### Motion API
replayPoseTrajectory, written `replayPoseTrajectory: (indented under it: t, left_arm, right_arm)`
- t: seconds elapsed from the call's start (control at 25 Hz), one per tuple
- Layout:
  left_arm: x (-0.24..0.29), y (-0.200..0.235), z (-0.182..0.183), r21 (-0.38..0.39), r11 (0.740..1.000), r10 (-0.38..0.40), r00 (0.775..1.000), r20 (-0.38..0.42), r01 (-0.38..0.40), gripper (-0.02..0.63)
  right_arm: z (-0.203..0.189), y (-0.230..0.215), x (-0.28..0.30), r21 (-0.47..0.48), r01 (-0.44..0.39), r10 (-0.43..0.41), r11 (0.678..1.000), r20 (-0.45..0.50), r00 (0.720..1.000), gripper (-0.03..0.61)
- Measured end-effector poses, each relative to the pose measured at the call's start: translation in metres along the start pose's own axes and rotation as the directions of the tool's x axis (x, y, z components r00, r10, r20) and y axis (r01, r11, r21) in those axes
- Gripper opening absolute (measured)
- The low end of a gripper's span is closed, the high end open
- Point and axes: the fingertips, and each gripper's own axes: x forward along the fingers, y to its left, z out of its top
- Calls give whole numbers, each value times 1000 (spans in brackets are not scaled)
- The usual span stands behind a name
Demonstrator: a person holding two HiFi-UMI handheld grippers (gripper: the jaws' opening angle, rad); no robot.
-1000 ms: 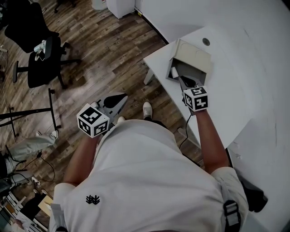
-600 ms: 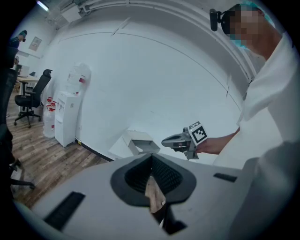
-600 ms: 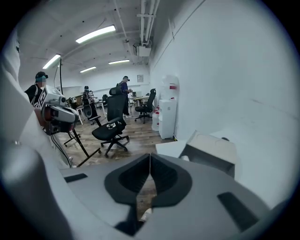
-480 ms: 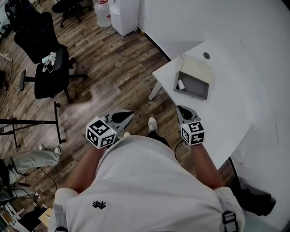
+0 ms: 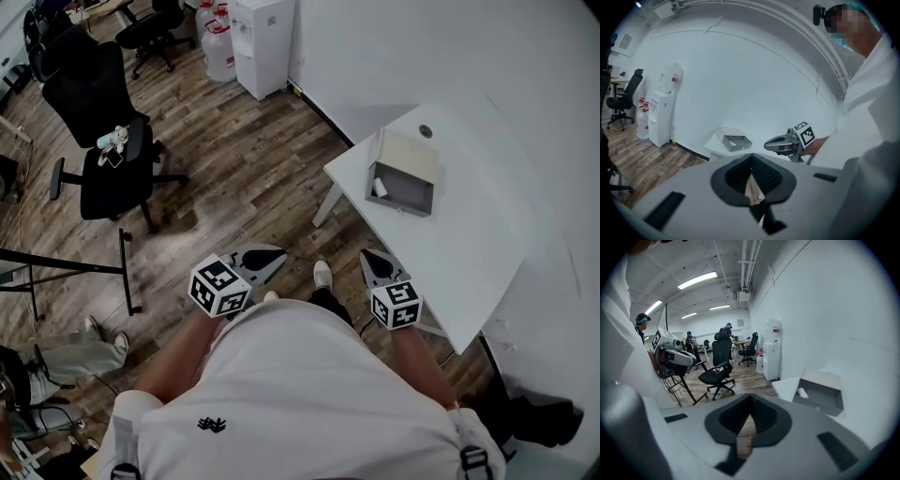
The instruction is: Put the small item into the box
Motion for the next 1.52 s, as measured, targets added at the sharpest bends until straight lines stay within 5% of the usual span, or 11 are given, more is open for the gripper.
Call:
replayPoseTrajectory:
  t: [1.52]
  left_arm:
    - [-30,-7,-19,-17,1000,-3,999,32,4,8]
  right_arm:
    - [2,45,-5,-24,-51,52,998,25,998,6]
